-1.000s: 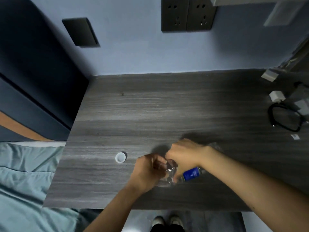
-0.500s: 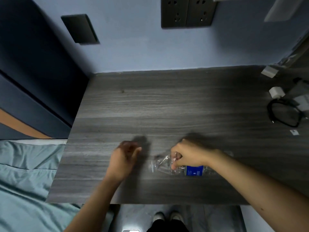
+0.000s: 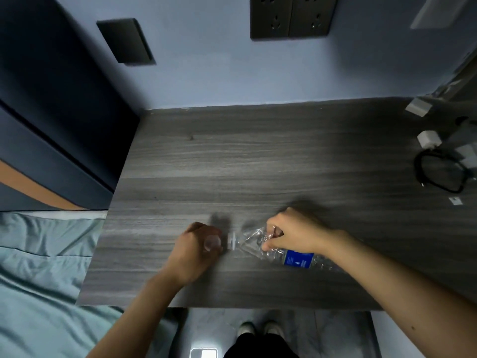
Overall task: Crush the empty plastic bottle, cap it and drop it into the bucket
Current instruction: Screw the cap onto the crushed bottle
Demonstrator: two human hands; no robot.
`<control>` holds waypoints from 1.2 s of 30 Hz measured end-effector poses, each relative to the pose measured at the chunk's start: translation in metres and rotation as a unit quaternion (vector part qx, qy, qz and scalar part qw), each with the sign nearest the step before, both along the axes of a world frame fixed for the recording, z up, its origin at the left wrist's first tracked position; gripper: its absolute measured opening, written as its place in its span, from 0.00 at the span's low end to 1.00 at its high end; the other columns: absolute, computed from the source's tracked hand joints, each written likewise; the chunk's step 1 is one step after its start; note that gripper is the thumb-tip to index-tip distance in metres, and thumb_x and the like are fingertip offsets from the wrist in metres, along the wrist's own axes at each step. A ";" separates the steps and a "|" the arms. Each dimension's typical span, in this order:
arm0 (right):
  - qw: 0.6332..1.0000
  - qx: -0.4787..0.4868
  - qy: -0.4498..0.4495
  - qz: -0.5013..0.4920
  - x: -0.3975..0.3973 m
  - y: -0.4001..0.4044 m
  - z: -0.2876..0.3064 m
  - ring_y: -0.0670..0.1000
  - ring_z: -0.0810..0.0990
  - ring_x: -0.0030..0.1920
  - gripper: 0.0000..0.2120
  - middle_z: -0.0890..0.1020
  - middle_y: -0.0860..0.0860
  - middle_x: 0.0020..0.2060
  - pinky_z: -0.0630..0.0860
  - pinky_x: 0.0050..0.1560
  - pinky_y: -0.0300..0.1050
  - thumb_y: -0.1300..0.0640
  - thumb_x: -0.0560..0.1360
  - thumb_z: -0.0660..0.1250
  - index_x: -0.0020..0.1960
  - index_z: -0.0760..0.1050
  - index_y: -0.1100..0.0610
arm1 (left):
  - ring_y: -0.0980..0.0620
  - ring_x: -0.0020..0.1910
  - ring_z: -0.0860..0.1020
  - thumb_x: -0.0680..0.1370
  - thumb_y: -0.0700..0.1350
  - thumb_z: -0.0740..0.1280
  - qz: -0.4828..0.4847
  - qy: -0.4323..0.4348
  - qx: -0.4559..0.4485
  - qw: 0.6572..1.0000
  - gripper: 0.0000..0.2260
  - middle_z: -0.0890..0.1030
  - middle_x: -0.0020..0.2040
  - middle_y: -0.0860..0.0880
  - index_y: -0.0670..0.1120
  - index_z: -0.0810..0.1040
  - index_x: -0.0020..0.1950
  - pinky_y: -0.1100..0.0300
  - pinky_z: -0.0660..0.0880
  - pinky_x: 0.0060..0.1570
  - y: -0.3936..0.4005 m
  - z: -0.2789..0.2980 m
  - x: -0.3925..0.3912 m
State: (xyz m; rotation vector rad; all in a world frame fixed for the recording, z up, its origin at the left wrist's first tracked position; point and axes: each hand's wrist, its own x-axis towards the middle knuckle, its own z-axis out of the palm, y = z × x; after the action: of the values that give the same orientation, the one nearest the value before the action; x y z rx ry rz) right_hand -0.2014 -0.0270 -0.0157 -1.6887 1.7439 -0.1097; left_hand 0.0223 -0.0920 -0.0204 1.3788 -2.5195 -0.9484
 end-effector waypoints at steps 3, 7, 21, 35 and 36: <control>1.000 -0.019 0.022 0.003 0.000 0.001 0.008 0.50 0.78 0.34 0.16 0.84 0.52 0.36 0.71 0.33 0.43 0.42 0.67 0.71 0.41 0.78 0.55 | 0.48 0.48 0.80 0.69 0.38 0.71 -0.012 0.052 0.046 0.998 0.12 0.79 0.47 0.49 0.46 0.80 0.52 0.58 0.76 0.50 0.012 0.016 -0.009; 0.998 -0.039 0.039 0.009 0.001 0.005 0.021 0.50 0.80 0.37 0.16 0.85 0.51 0.38 0.77 0.40 0.46 0.41 0.68 0.70 0.41 0.78 0.54 | 0.49 0.48 0.81 0.69 0.34 0.71 0.062 0.118 0.210 0.969 0.16 0.81 0.47 0.46 0.44 0.77 0.54 0.60 0.78 0.48 0.012 0.032 -0.010; 0.979 -0.140 0.137 0.065 0.008 0.022 0.046 0.55 0.82 0.43 0.15 0.85 0.53 0.41 0.65 0.39 0.44 0.41 0.72 0.64 0.42 0.76 0.53 | 0.51 0.41 0.81 0.72 0.43 0.65 0.072 0.179 0.419 0.887 0.14 0.81 0.48 0.34 0.36 0.80 0.52 0.65 0.80 0.43 0.006 0.052 -0.010; 0.996 -0.075 -0.005 -0.055 0.000 0.032 0.036 0.46 0.76 0.32 0.15 0.78 0.45 0.30 0.66 0.30 0.38 0.40 0.68 0.69 0.40 0.77 0.53 | 0.53 0.52 0.79 0.67 0.29 0.70 0.100 0.250 0.311 0.911 0.22 0.81 0.54 0.46 0.44 0.76 0.59 0.64 0.77 0.52 0.022 0.063 -0.016; 0.995 -0.075 -0.007 -0.057 0.001 0.033 0.037 0.45 0.75 0.32 0.15 0.76 0.43 0.29 0.66 0.29 0.38 0.40 0.68 0.69 0.40 0.78 0.53 | 0.54 0.51 0.80 0.68 0.31 0.70 0.101 0.244 0.321 0.910 0.21 0.81 0.53 0.49 0.44 0.76 0.59 0.67 0.78 0.50 0.022 0.063 -0.016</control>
State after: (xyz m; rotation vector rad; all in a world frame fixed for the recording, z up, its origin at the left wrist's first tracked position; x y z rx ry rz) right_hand -0.2004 0.0057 0.0209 -1.6876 1.8621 -0.3113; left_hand 0.0061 -0.0700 0.0426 1.2712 -1.7193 -1.8947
